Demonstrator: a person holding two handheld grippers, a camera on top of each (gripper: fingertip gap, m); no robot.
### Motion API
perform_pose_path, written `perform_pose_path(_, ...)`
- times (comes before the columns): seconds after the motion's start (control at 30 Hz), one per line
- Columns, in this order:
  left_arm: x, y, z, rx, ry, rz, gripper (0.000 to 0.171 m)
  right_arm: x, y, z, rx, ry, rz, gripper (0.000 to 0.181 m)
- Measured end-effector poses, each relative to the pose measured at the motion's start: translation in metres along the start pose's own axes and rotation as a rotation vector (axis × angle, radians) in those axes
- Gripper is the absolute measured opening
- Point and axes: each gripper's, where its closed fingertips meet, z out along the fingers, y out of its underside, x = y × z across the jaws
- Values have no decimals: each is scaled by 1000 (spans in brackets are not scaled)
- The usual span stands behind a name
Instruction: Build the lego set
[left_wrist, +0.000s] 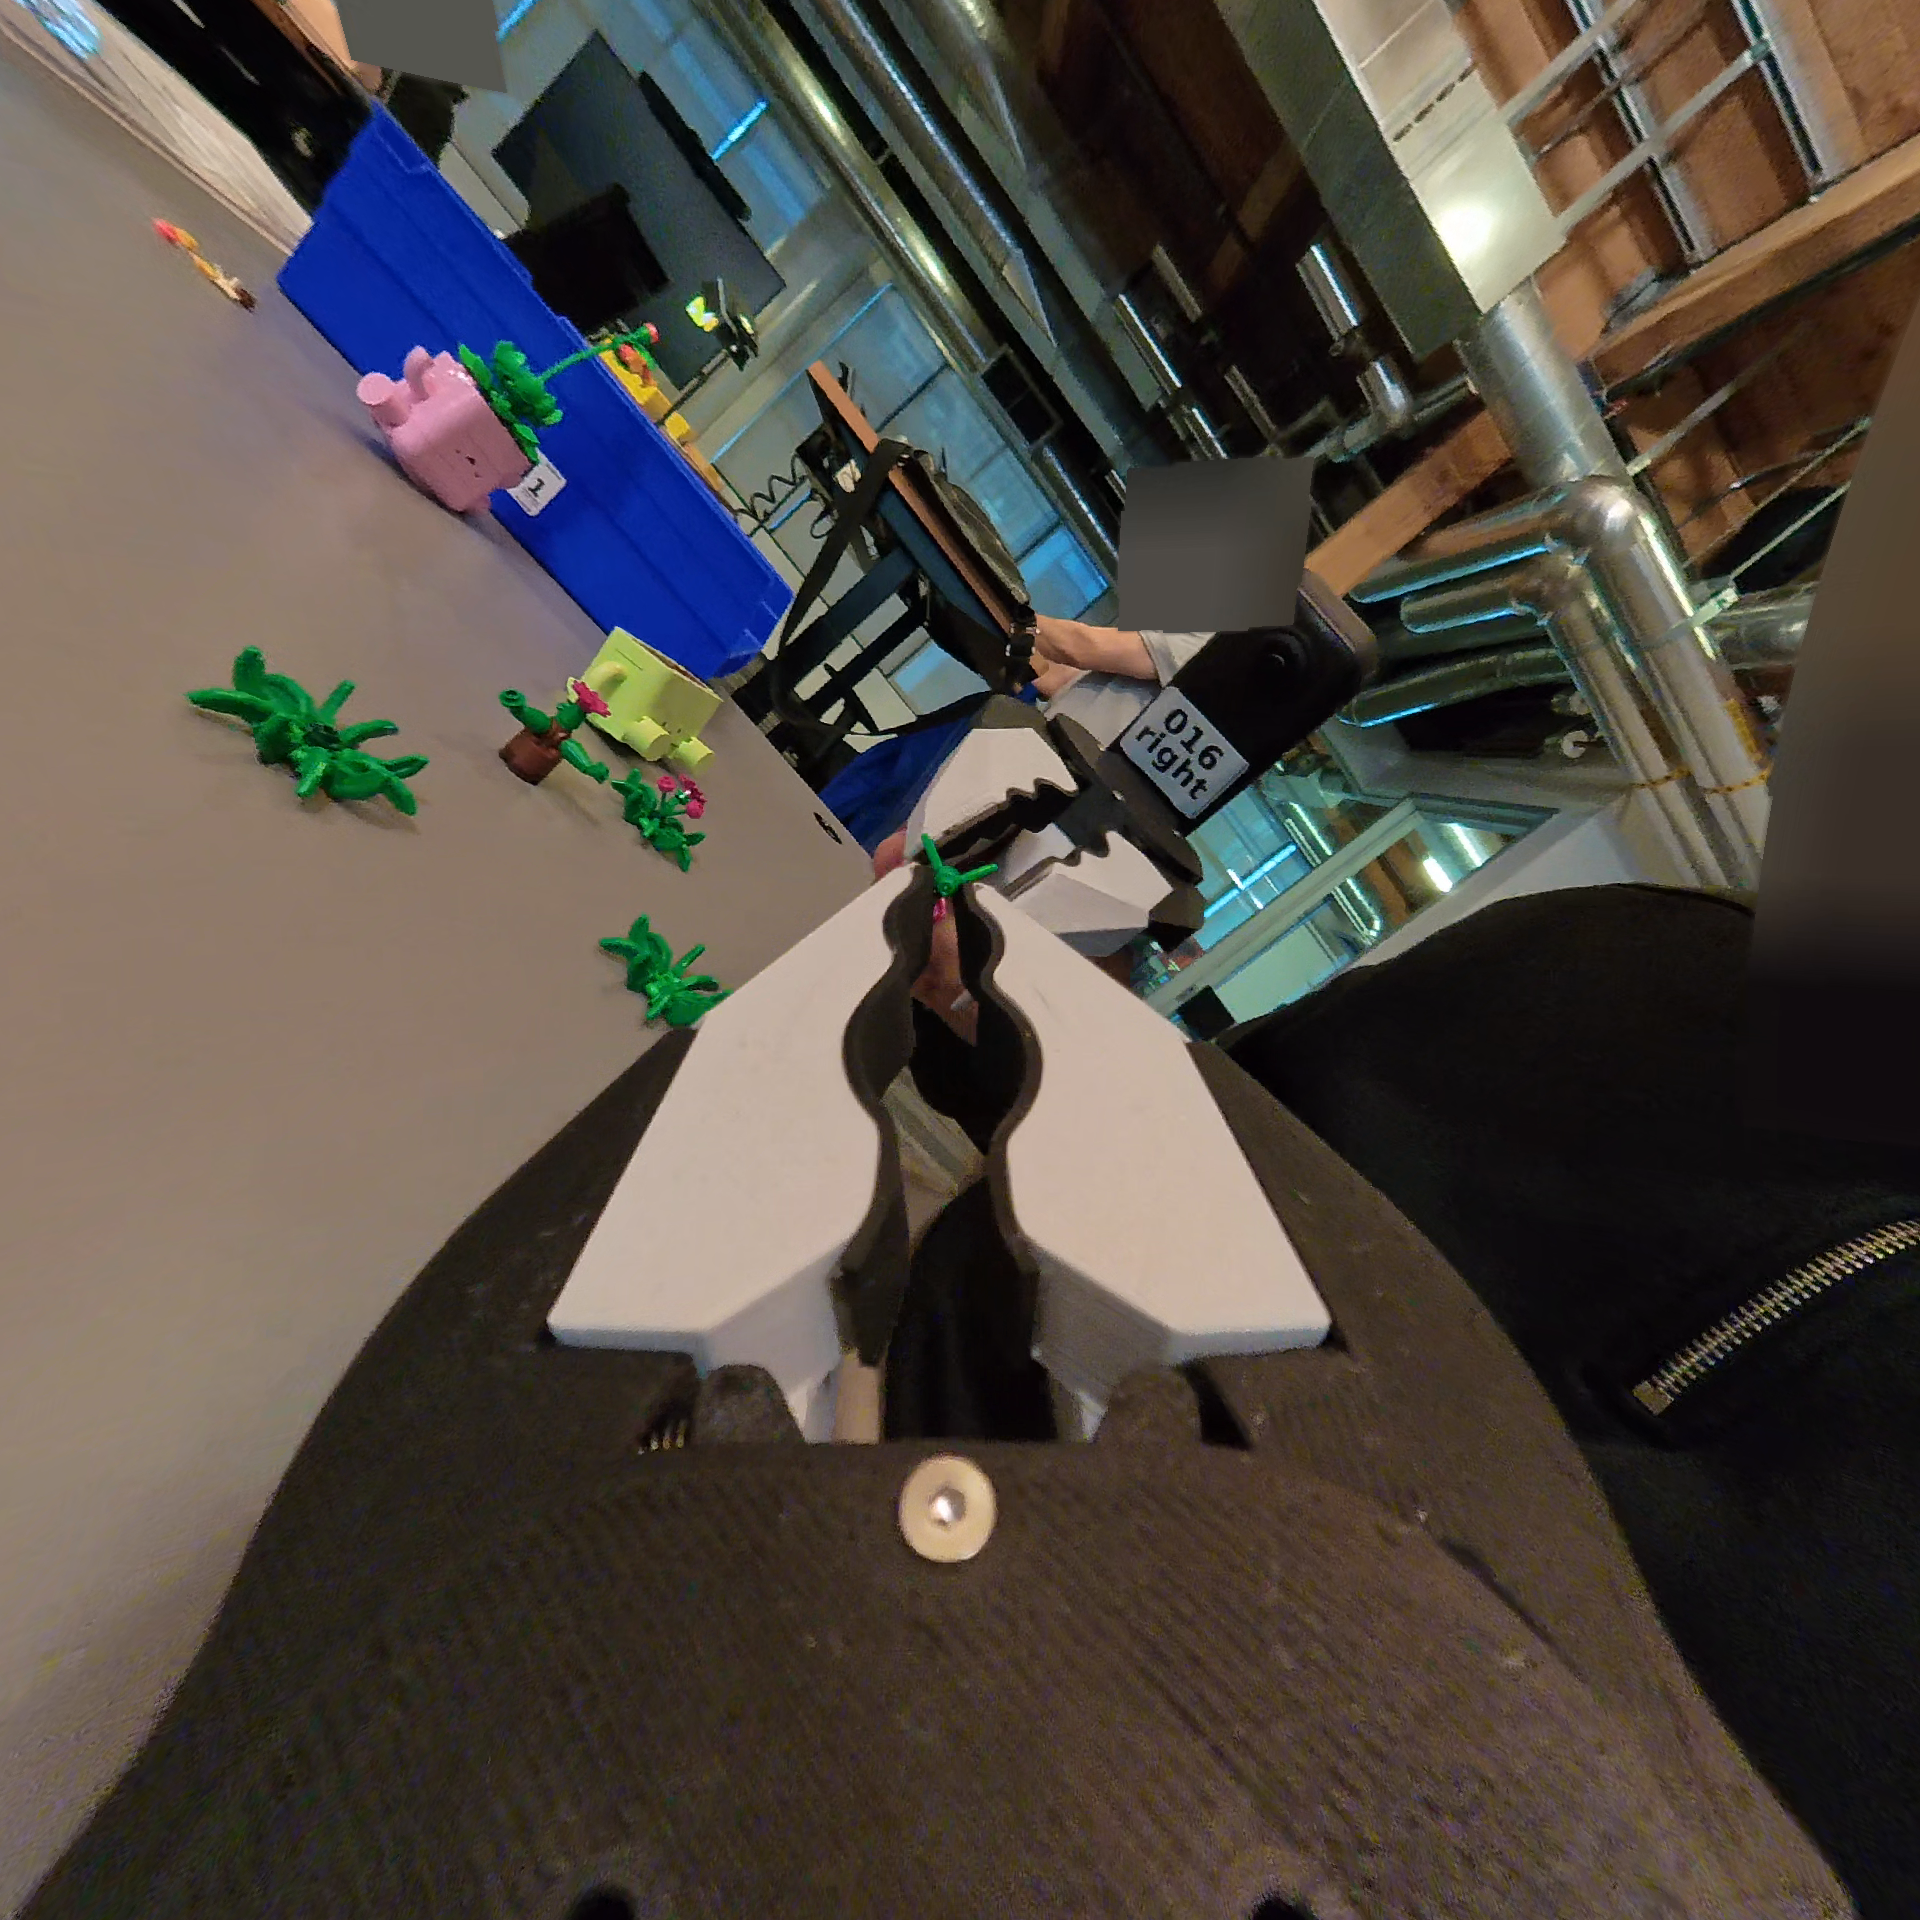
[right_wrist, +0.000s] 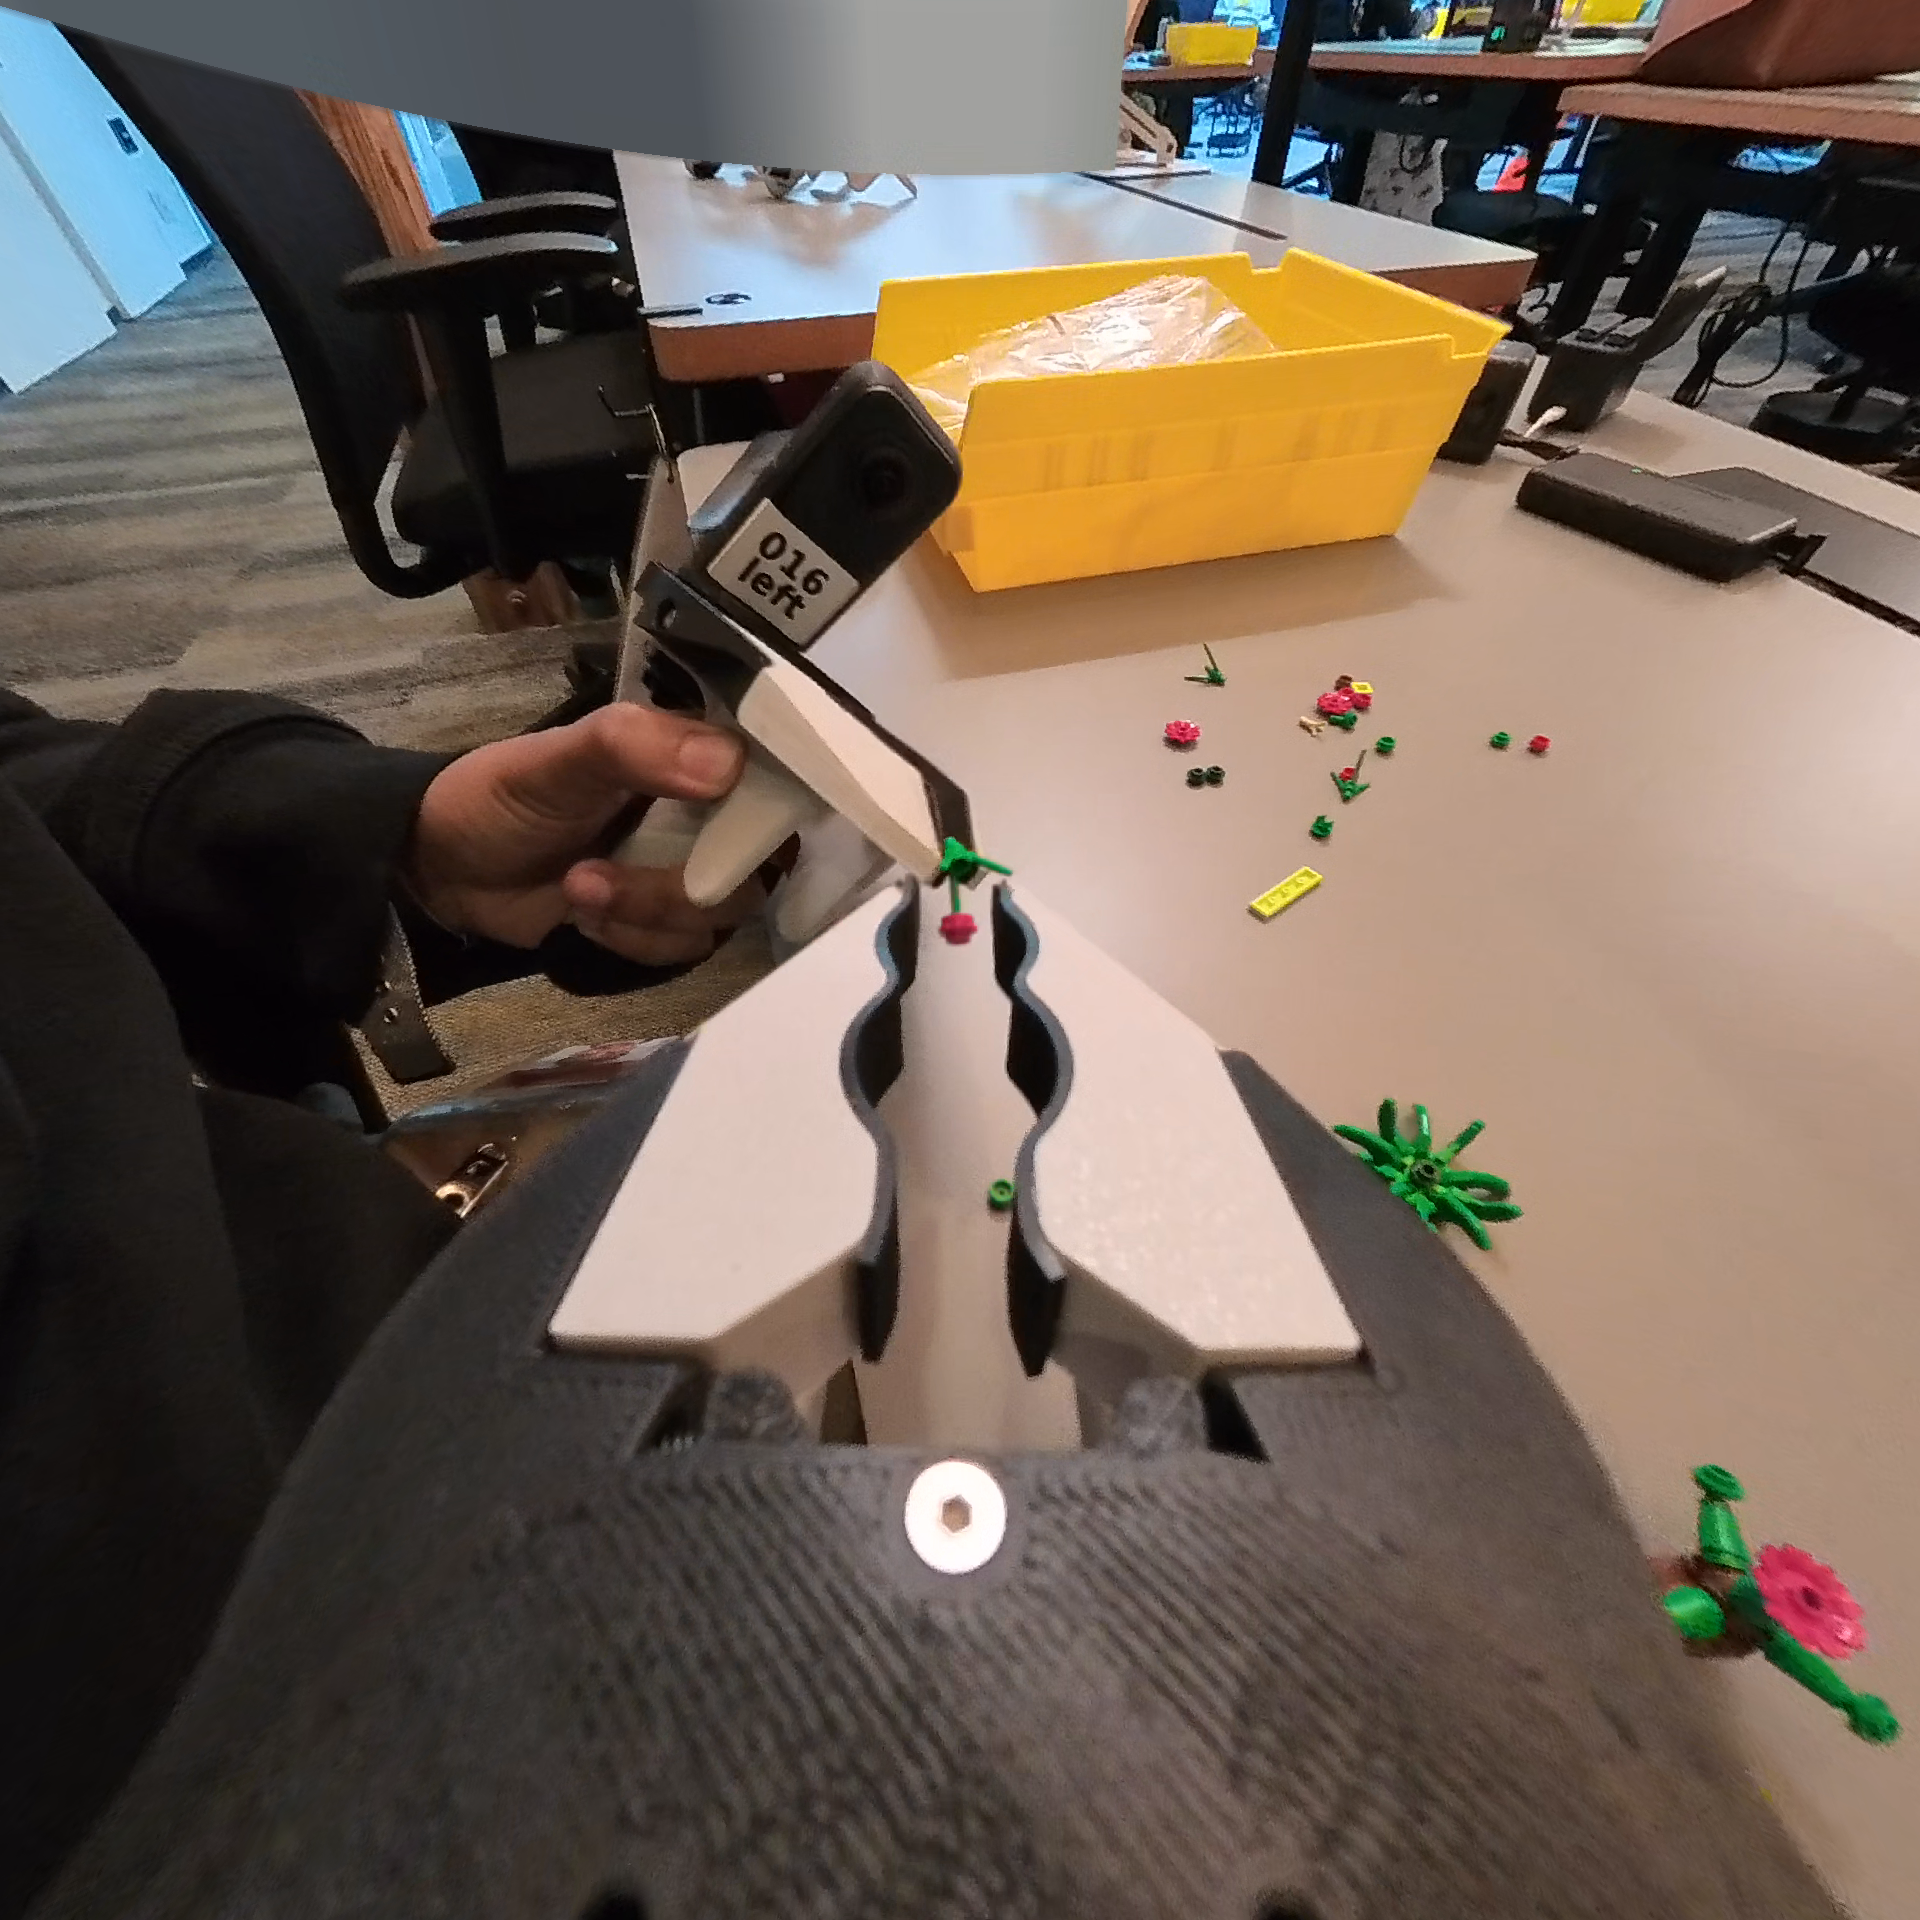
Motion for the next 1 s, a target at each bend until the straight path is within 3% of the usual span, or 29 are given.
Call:
perform_pose_path(0.57,8,2,3,5,100,-84,2,-2,-2,-1,38,3,-49,15)
perform_pose_path(0.73,8,1,3,11,90,-68,2,-4,-2,-1,43,-8,-41,10)
perform_pose_path(0.9,7,-9,-4,61,66,-35,1,0,-2,-3,37,1,-24,17)
perform_pose_path(1.0,3,-20,-15,113,21,-4,1,11,11,-4,-51,38,11,17)
